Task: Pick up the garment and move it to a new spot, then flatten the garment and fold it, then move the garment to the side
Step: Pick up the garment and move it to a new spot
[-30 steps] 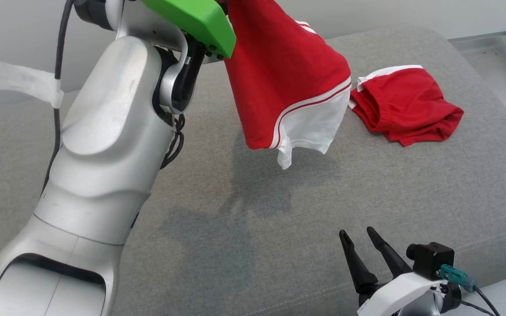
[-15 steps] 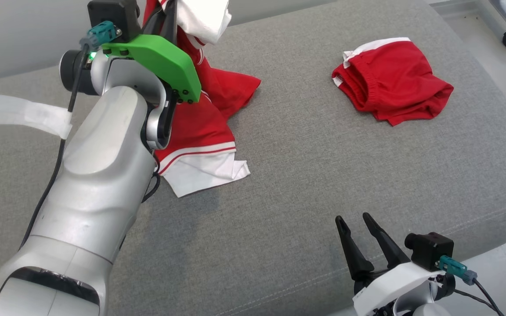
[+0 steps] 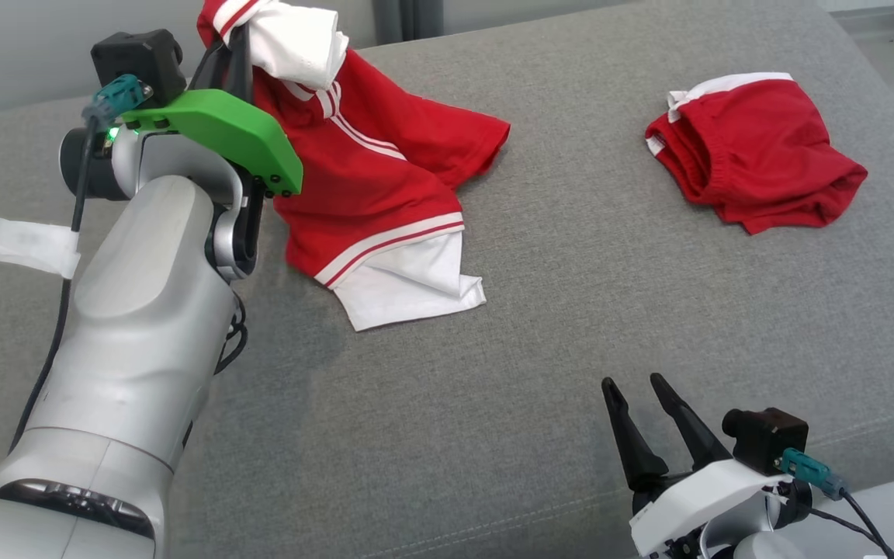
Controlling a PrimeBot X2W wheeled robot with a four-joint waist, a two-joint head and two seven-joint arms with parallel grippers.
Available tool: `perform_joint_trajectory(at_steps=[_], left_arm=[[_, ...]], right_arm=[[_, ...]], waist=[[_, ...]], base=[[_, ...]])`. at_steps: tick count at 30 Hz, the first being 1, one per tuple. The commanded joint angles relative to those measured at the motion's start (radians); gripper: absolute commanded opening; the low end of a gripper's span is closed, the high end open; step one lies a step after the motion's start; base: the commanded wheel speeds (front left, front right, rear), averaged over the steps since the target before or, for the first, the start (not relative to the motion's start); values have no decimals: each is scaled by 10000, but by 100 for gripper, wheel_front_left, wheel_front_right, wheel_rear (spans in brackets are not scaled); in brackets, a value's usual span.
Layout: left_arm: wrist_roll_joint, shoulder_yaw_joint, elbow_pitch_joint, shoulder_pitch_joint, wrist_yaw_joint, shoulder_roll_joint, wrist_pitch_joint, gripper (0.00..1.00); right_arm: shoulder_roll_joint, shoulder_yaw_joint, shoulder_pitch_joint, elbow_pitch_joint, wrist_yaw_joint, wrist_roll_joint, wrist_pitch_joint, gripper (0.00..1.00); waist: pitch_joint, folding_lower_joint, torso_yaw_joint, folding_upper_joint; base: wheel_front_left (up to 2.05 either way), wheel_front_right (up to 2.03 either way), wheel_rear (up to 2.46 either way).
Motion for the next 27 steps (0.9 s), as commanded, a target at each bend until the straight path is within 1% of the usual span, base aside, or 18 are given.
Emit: perform_joint_trajectory(at_steps=[1, 8, 11, 15, 19, 23, 27], left_arm=[[-33, 76, 32, 126, 0, 111, -107, 0], [40, 292, -215, -59, 281, 528, -342, 0], [67, 389, -458, -147, 389, 742, -383, 0], [125, 306, -884, -165, 465, 822, -245, 0], [122, 68, -1299, -88, 454, 640, 118, 0], [144, -237, -1506, 175, 446, 427, 517, 0], [93, -762, -1431, 543, 283, -122, 939, 0]], right_arm=[[-24, -39, -6, 23, -1, -95, 42, 100], [-26, -73, 234, -38, -1, -136, 189, 100], [-24, -57, 287, -67, -1, -129, 259, 100], [-24, -15, 372, -79, -1, -94, 306, 100], [-27, 58, 361, -124, -1, -41, 301, 100], [-26, 69, 259, -157, -1, -7, 251, 100], [-23, 23, 164, -178, -1, -12, 182, 100]], waist=[[-322, 0, 419, 0], [-781, 0, 971, 0], [-933, 0, 1071, 0], [-1043, 0, 1072, 0], [-1014, 0, 885, 0], [-815, 0, 550, 0], [-467, 0, 131, 0]], base=[[0, 0, 0], [0, 0, 0], [0, 0, 0], [0, 0, 0], [0, 0, 0], [0, 0, 0], [0, 0, 0]])
